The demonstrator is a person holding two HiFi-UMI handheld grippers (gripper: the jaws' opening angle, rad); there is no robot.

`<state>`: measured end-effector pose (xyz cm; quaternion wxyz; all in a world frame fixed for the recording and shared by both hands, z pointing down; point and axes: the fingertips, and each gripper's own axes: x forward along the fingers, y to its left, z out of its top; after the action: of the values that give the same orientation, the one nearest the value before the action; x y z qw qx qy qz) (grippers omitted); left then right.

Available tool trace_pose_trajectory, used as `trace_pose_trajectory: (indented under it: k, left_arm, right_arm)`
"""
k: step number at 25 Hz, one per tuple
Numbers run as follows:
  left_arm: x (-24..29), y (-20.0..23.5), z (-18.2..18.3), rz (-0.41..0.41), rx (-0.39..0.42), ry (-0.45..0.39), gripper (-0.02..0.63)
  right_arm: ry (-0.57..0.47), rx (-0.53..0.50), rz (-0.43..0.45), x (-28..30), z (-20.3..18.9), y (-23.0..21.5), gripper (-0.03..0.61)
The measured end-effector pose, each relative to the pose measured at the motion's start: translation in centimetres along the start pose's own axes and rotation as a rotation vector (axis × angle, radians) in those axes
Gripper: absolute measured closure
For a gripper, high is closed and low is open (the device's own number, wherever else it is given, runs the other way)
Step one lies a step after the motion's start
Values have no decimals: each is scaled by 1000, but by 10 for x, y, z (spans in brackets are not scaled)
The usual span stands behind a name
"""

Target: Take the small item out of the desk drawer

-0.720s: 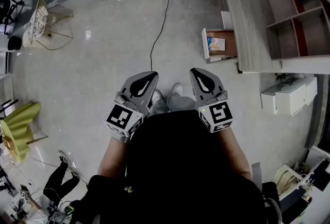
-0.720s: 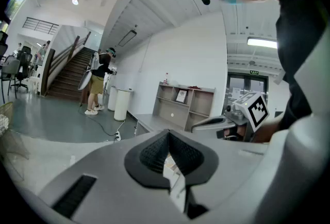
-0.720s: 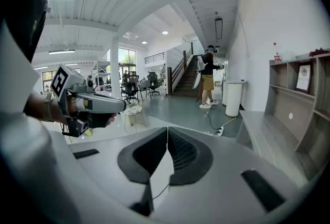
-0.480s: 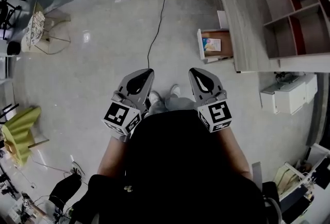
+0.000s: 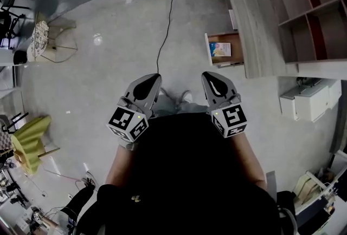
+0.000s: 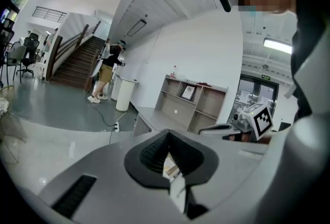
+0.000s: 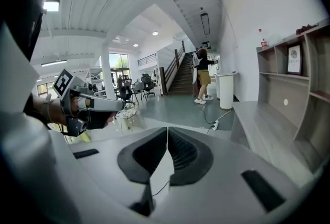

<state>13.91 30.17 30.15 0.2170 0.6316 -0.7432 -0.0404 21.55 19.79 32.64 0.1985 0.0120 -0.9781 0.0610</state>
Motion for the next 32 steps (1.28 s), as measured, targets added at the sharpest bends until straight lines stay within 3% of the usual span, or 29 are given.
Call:
trace_pose_trajectory:
  k: [8,15,21,26,32]
  left_arm:
    - [35,69,18,5,-42,-3,604]
    - [75,153,63,-118,-20,21,604]
    - [95,209,81,-217,-8,77,604]
    - [112,222,85,-284,-6,122,604]
    - [148,202,79,-373,20,193,604]
  right_arm:
    - [23,-9,-27,64,18,-23,578]
    - [66,-4,-111,158,55,-39,578]
    - [82,31,-195,222,76,-48,578]
    - [114,74,-291,234,70,-68,578]
    - [195,170,-433,207,29,-119,578]
